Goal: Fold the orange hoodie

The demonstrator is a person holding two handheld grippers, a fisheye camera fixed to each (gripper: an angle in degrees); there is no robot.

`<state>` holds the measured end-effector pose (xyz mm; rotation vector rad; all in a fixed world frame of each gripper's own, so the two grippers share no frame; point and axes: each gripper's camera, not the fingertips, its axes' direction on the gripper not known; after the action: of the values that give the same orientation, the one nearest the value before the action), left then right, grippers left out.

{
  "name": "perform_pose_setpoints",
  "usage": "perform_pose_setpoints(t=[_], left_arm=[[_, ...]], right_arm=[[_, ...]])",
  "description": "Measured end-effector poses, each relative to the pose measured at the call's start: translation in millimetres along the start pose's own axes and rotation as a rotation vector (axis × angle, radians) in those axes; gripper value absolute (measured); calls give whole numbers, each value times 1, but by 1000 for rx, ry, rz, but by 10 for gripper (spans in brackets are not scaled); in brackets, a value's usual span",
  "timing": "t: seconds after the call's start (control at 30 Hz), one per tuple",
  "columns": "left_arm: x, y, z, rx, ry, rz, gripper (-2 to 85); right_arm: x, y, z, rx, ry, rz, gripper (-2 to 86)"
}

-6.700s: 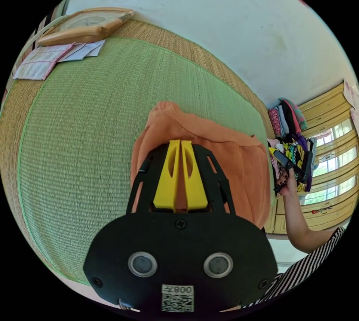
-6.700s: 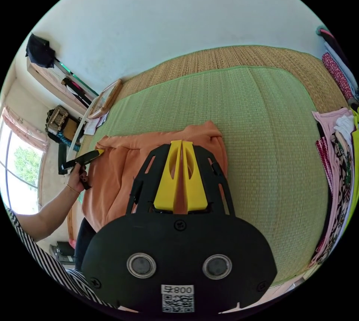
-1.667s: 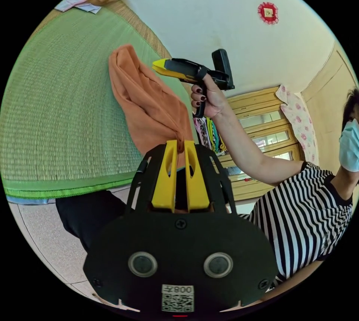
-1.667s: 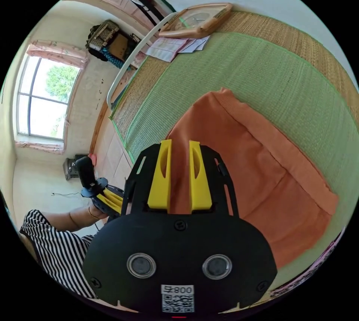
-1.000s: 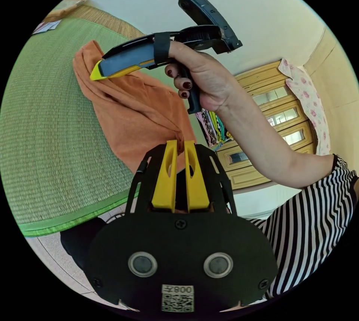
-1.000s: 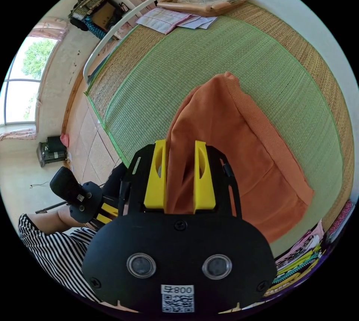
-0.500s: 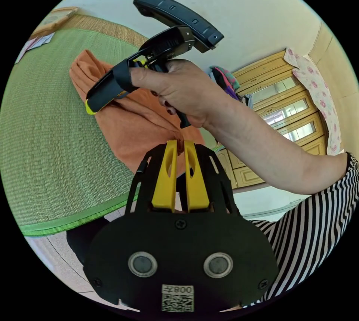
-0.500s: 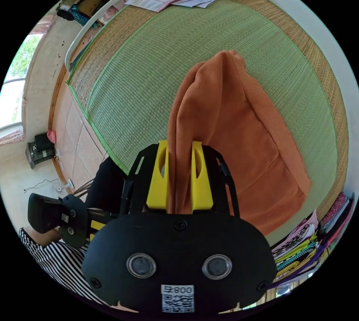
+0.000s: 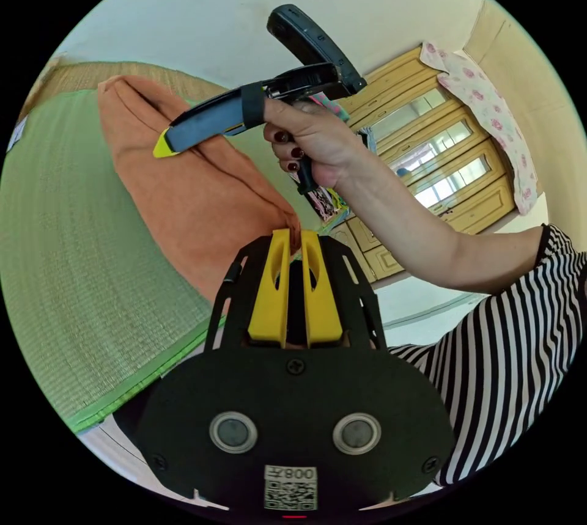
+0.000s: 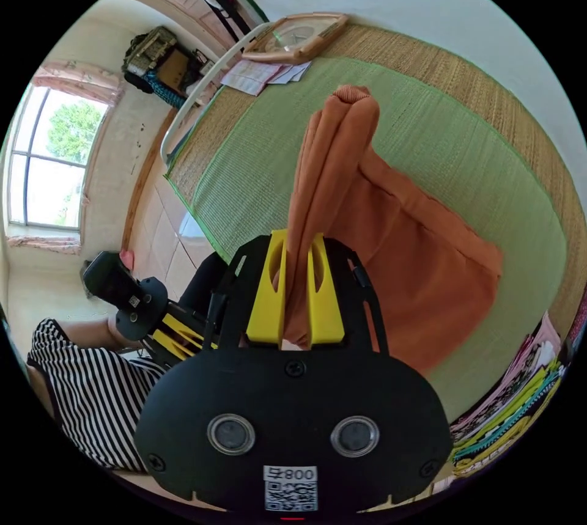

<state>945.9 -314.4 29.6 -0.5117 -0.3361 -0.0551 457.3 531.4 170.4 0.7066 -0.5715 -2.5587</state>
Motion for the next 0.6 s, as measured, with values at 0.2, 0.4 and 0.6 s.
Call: perform_pose_setpoints(t=[0.2,0.4,0.6], left_arm=[[49,-68,53,-106,56,97,30],[82,-120,127,-261,74,139,31],[94,-149,193,-402,56,93,32]], right_arm=[[88,86,-40,116,-41,104,39],[197,177,-35,179,-107,269,23],[294,245,14,182,-251,401,13]])
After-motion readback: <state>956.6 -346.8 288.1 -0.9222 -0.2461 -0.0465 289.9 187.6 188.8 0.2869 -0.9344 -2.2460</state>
